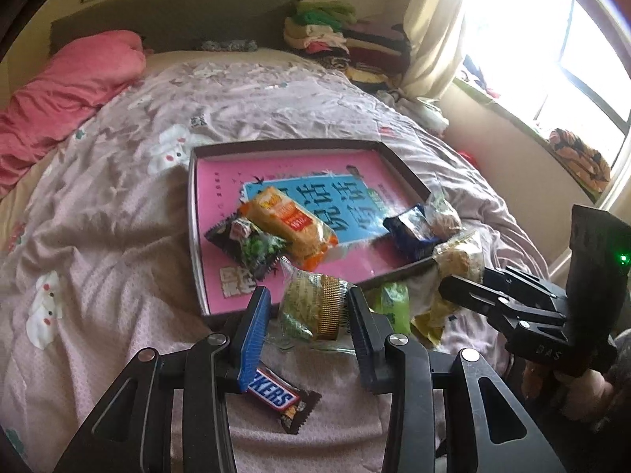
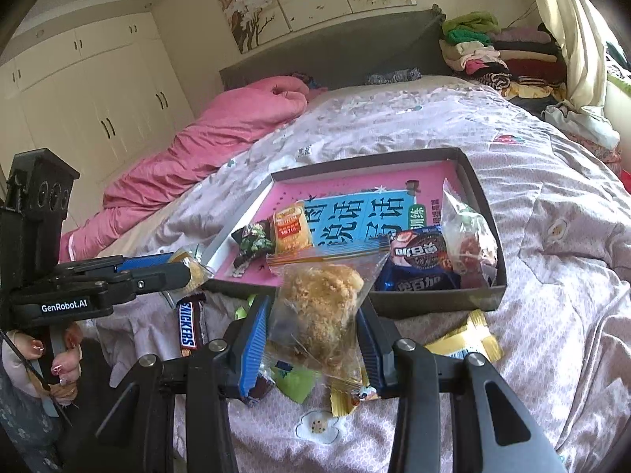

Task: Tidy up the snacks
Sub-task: 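Lift and carry the cake pack and floss bread bag over the pink tray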

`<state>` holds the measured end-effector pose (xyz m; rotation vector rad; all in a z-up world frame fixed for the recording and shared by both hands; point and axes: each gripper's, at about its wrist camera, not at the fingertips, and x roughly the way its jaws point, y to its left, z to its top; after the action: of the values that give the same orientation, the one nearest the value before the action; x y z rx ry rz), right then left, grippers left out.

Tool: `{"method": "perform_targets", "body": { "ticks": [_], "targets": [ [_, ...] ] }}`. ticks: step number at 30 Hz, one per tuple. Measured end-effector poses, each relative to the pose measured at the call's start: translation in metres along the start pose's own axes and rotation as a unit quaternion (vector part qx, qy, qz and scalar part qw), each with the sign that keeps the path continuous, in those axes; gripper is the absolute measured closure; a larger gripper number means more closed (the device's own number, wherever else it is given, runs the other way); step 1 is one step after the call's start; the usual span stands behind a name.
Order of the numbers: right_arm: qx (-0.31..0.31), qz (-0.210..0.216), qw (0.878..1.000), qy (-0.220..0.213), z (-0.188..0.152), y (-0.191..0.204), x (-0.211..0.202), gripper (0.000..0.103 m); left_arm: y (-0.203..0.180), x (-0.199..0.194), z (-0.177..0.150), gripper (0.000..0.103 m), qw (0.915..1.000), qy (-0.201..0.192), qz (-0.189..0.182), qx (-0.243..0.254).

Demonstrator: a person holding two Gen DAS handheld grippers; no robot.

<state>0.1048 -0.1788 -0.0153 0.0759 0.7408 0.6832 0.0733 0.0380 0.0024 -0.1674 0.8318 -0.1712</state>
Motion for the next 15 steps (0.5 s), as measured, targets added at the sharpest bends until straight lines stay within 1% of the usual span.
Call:
{"method": "perform_targets", "body": {
  "ticks": [2,5,15],
  "targets": [
    [0.002,0.001,1.000,-0.003,0.001,-0.001,0.000,0.060,0.001,0.000,0.000,0.062,1.0000,-0.003,0.007,-0.003],
    [0.004,0.002,1.000,-0.008,0.003,-0.002,-0.001,0.060,0.004,0.001,0.002,0.062,0.9999,-0.004,0.008,-0.012],
    [0.014,0.001,1.000,-0.019,0.008,-0.010,0.000,0.060,0.011,0.006,0.008,0.062,0.9995,-0.015,0.023,-0.016]
  ]
}}
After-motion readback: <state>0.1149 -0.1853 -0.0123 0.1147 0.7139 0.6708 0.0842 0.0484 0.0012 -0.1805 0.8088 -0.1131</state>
